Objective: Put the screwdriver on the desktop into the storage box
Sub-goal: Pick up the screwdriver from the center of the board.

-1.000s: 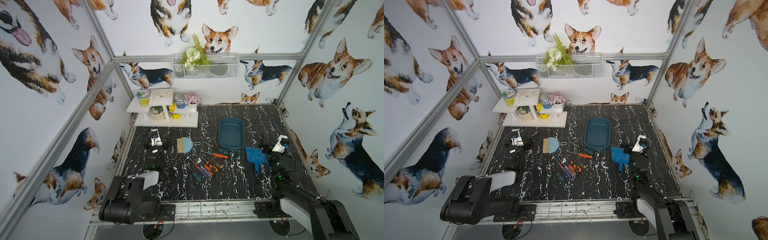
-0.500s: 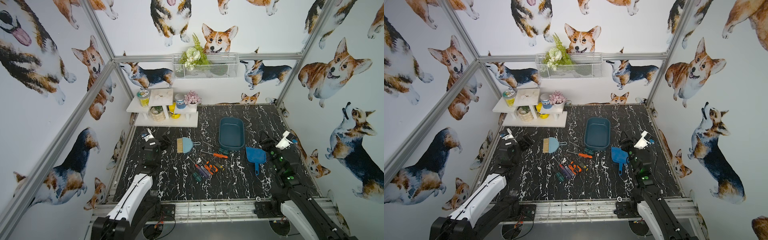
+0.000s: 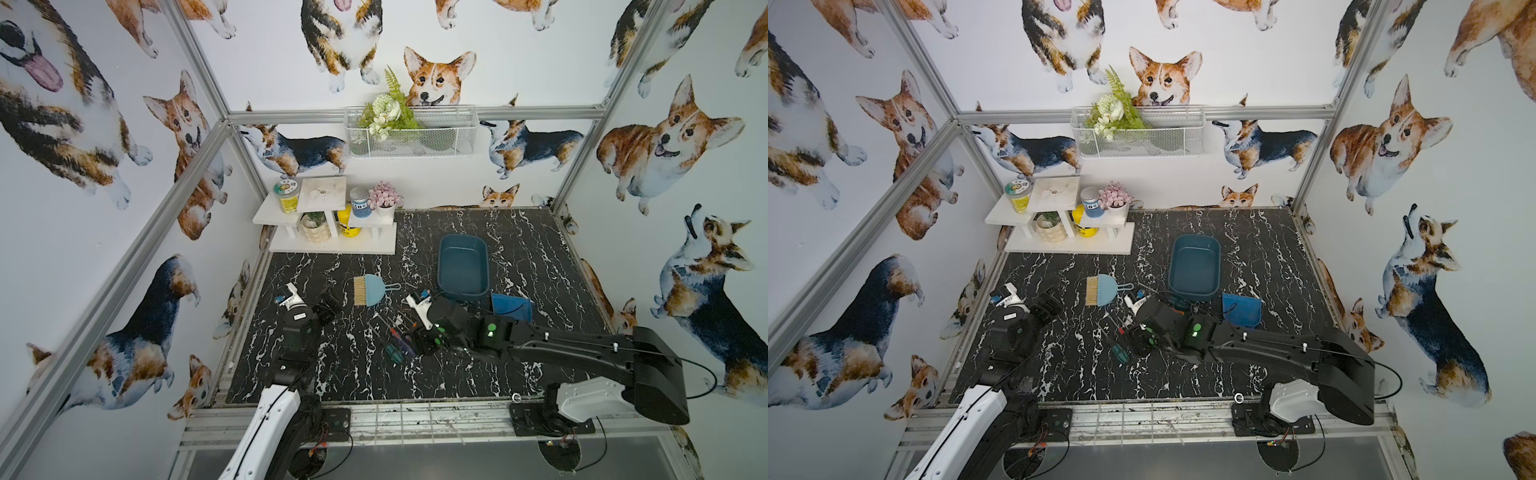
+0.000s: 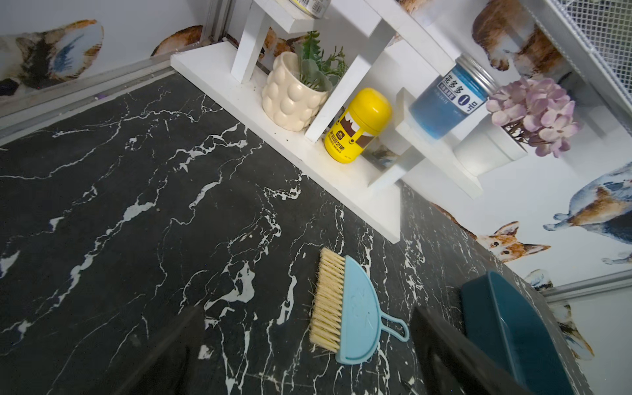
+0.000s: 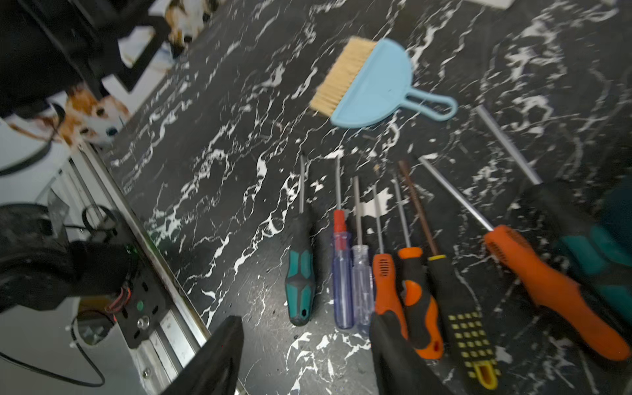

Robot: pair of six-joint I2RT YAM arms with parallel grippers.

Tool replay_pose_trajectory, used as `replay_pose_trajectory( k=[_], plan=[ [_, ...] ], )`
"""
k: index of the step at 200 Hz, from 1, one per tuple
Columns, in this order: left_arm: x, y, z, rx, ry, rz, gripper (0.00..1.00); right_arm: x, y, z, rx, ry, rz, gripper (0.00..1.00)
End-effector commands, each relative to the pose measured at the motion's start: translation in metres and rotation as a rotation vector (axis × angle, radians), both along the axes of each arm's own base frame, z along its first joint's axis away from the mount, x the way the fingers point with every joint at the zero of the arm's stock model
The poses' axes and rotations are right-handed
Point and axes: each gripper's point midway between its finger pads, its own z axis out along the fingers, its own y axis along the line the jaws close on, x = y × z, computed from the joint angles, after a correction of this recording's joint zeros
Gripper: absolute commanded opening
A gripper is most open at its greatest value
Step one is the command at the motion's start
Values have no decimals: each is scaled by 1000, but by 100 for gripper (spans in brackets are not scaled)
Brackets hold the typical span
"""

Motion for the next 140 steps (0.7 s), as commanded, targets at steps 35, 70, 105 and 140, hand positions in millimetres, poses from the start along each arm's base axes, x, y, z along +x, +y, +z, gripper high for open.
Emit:
replay_pose_trajectory(
  k=[35, 70, 105, 140],
  plan=[
    [-8, 15, -7, 16, 28, 83, 100, 7, 36, -49, -199, 2, 43, 56],
    [-10, 16, -5, 15, 22, 91, 100, 11, 53, -79, -260, 24, 41, 55],
    [-9, 14, -7, 20, 38, 77, 100, 19, 47, -106, -395, -19, 9, 50],
    [-6, 10, -10, 27, 71, 51, 100, 13, 50, -121, -441, -19, 35, 48]
  ],
)
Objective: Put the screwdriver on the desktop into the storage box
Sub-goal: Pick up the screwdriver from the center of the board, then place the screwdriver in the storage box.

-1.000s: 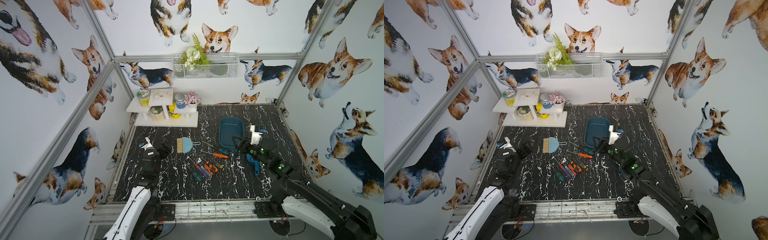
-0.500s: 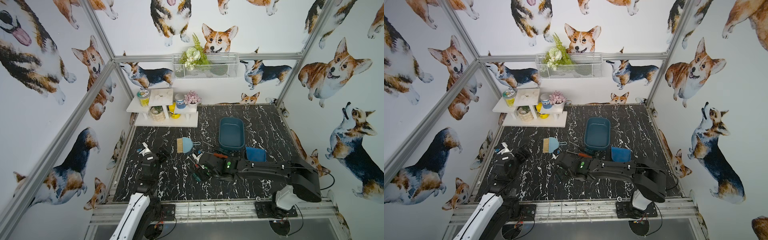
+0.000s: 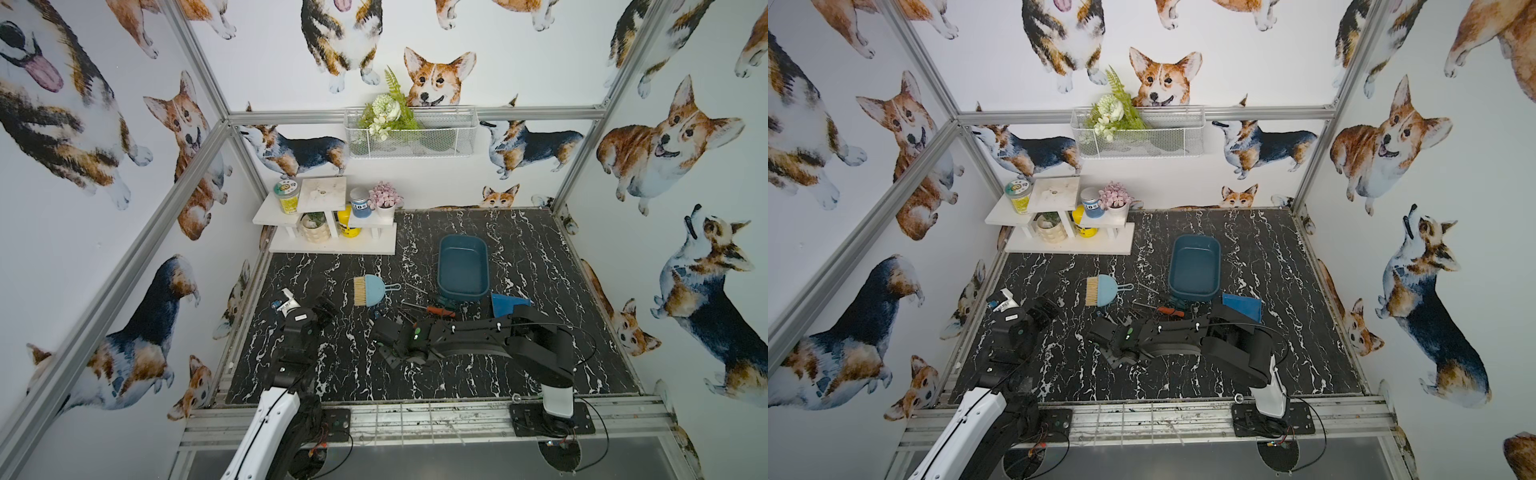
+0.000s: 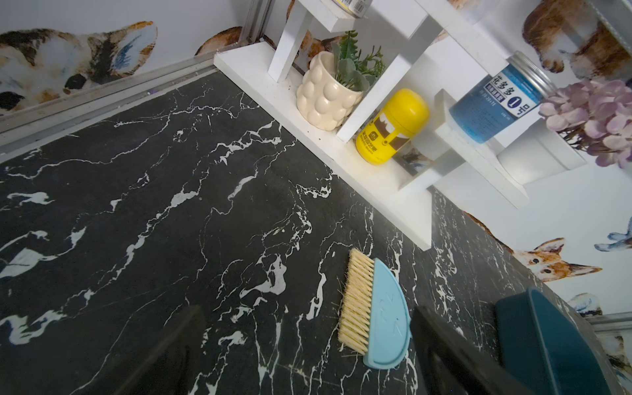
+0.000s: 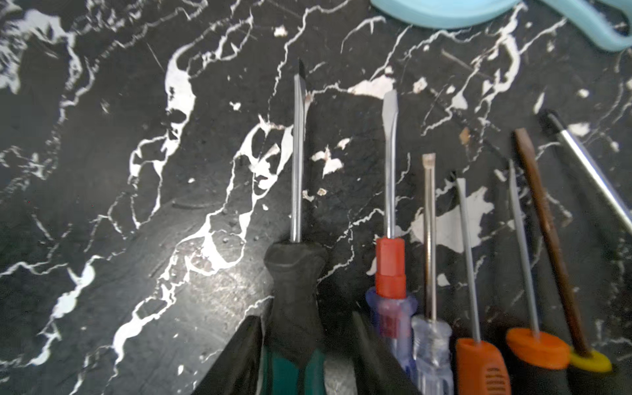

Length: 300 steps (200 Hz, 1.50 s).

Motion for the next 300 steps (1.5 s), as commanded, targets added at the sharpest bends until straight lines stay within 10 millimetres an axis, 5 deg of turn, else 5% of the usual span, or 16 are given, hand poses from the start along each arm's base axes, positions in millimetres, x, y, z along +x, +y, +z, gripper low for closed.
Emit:
replay_pose_trajectory(
  k=[1, 25, 63, 87, 118, 136, 149, 179, 204, 256, 300],
  plan=[
    [3, -3, 2, 11, 16, -26, 100, 0, -5, -8, -59, -19, 8, 48],
    [4, -6, 0, 11, 37, -41, 100, -4, -4, -17, -78, -11, 12, 42],
    [6, -8, -1, 9, 52, -53, 100, -7, 1, -9, -62, -21, 25, 11],
    [8, -10, -4, 11, 92, -63, 99, -2, 10, 31, 52, -62, 14, 3],
    [17, -21, -6, -11, 154, -116, 95, 21, 3, 105, 266, -105, -79, 0],
    [24, -29, -8, -27, 183, -153, 94, 54, -29, 144, 436, -95, -230, 0],
    [29, -37, -10, -50, 195, -192, 93, 81, -66, 154, 535, -74, -380, 0],
    [33, -54, -26, -121, 253, -246, 92, 138, -148, 141, 647, -19, -689, 0],
    [31, -71, -34, -90, 311, -280, 91, 169, -185, 130, 641, -37, -795, 0],
    [12, -100, -57, -69, 406, -300, 71, 205, -218, 75, 471, -62, -888, 4],
    [-15, -110, -69, -67, 453, -289, 65, 212, -218, 37, 385, -15, -868, 16]
  ],
)
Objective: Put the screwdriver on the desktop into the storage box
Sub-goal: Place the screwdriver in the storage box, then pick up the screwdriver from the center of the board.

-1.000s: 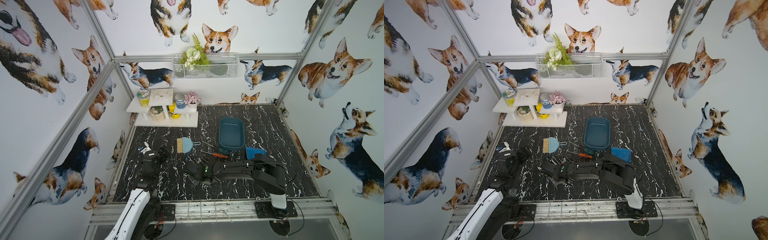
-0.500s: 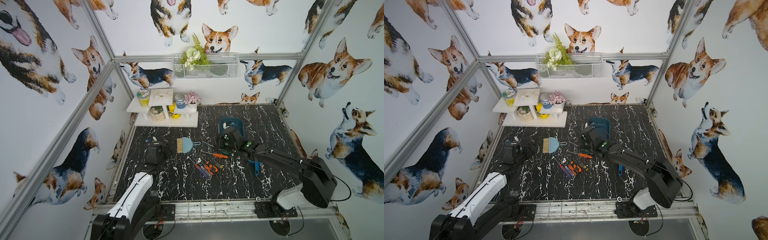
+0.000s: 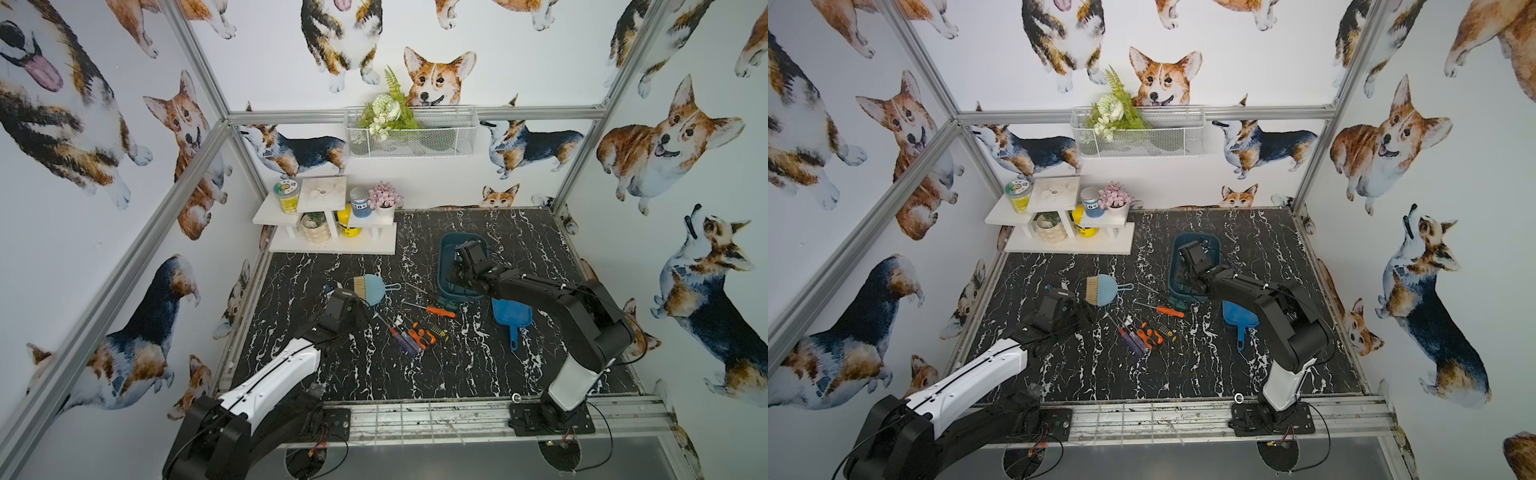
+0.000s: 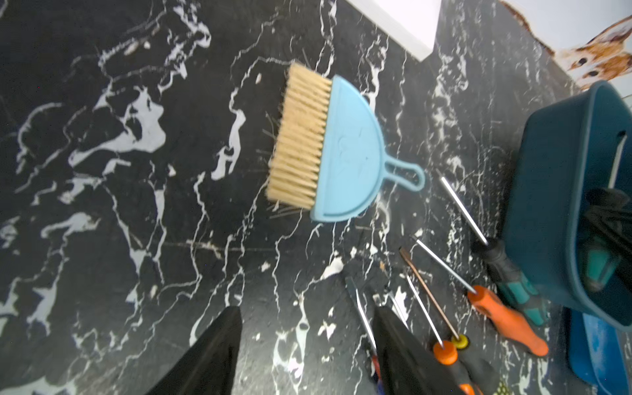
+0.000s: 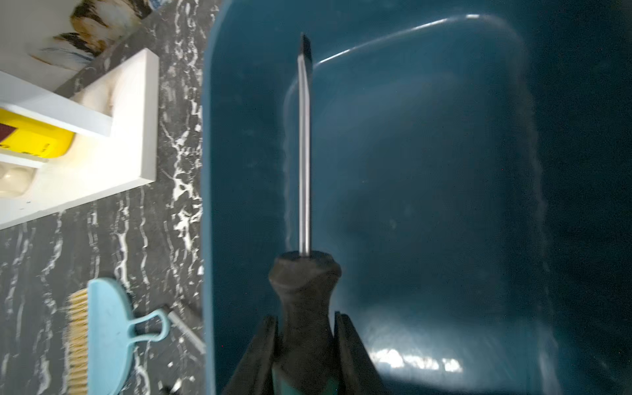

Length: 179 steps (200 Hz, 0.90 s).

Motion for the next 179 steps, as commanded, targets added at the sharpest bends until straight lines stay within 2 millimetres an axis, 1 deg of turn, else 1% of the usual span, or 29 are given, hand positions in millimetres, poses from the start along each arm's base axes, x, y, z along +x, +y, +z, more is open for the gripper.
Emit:
replay_pose_trajectory(
  k=[1, 6, 11, 21, 36, 58, 63, 65, 68, 80, 85, 95, 104, 124, 136, 146, 150, 160, 173, 179],
  plan=[
    [-11, 7, -4, 15, 21, 62, 65, 5, 1, -8, -39, -3, 30, 17],
    [-12, 5, -3, 12, 20, 57, 65, 5, 1, -10, -43, 0, 33, 24],
    [-13, 4, -2, 12, 16, 53, 65, 5, 1, -10, -44, 0, 36, 29],
    [-15, 3, 1, 19, 15, 49, 65, 5, 1, -10, -43, -5, 40, 36],
    [-16, 1, 5, 26, 15, 45, 65, 6, 2, -4, -42, -21, 46, 47],
    [-19, -5, 7, 18, 19, 32, 64, 8, 1, 17, -46, -73, 57, 62],
    [-20, -7, 7, 14, 20, 29, 64, 8, 0, 23, -47, -88, 56, 62],
    [-21, -8, 6, 13, 23, 28, 63, 9, -1, 26, -48, -95, 57, 66],
    [-22, -8, 5, 13, 26, 28, 63, 9, -1, 29, -50, -103, 59, 67],
    [-27, -12, -1, 13, 44, 28, 63, 8, -3, 48, -48, -145, 63, 68],
    [-30, -14, -3, 12, 49, 27, 62, 7, -4, 53, -46, -158, 65, 68],
    [-35, -19, -7, 7, 63, 23, 62, 3, -5, 74, -21, -211, 73, 68],
    [-40, -26, -10, -1, 73, 14, 61, -3, -5, 89, 7, -254, 81, 68],
    [-47, -48, -13, -42, 82, -7, 60, -26, -7, 107, 95, -317, 98, 67],
    [-50, -60, -14, -56, 90, -13, 60, -40, -11, 111, 133, -335, 97, 67],
    [-51, -70, -15, -54, 103, -14, 60, -52, -17, 107, 147, -331, 86, 66],
    [-50, -74, -16, -53, 108, -15, 60, -56, -19, 109, 155, -338, 81, 66],
    [-50, -83, -18, -45, 126, -11, 60, -67, -26, 103, 156, -325, 67, 65],
    [-49, -91, -26, -27, 169, 8, 59, -77, -34, 101, 160, -322, 50, 65],
    [-48, -95, -30, -15, 192, 14, 58, -81, -36, 94, 151, -306, 43, 65]
  ],
)
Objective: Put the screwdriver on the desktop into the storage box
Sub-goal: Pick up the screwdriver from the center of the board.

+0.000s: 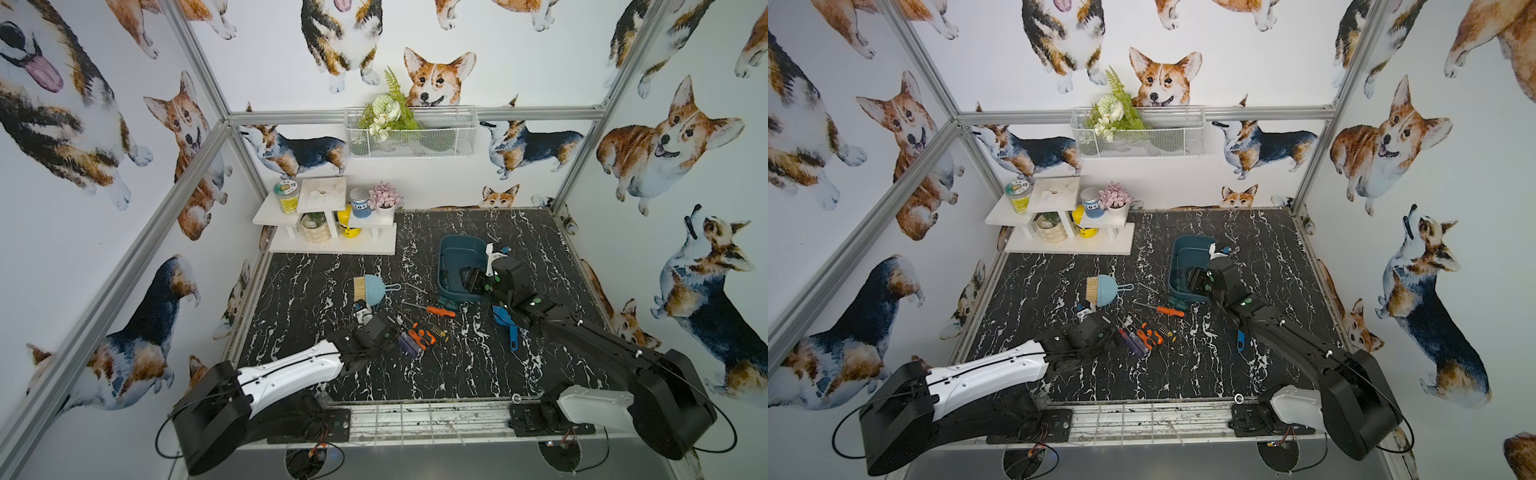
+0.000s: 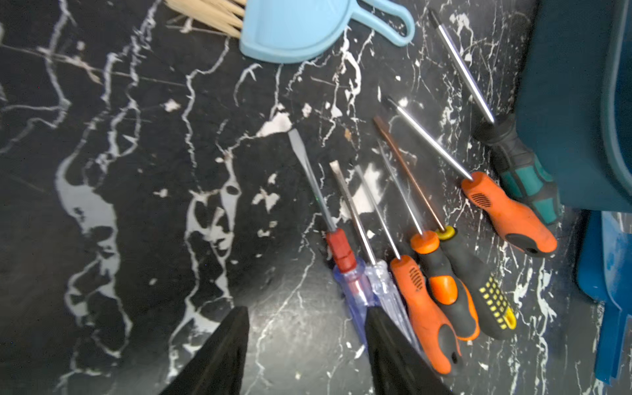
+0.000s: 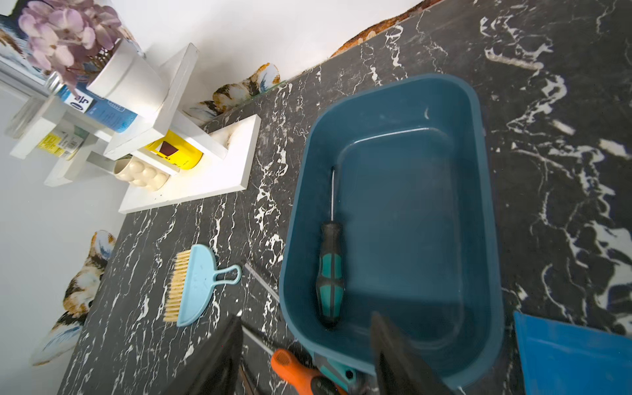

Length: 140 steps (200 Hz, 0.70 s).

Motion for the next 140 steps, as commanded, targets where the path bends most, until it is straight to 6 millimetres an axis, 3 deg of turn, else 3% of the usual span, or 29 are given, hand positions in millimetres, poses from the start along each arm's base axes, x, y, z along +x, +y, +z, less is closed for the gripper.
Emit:
replay_pose_trajectory(
  k=[1, 27, 30, 41, 140],
  plan=[
    [6, -11, -6, 5, 43, 77, 57, -11, -8, 1, 37, -12, -29, 65],
    [4, -21, -25, 70, 111, 82, 53, -19, -13, -2, 35, -8, -39, 65],
    [10, -31, -17, 48, 98, 79, 53, -19, -14, -2, 34, -8, -39, 65],
    [10, -36, -20, 51, 111, 87, 51, -18, -14, -2, 30, -7, -40, 65],
    [0, -30, -41, 115, 196, 140, 24, -15, -11, -7, 19, 5, -31, 66]
  ],
)
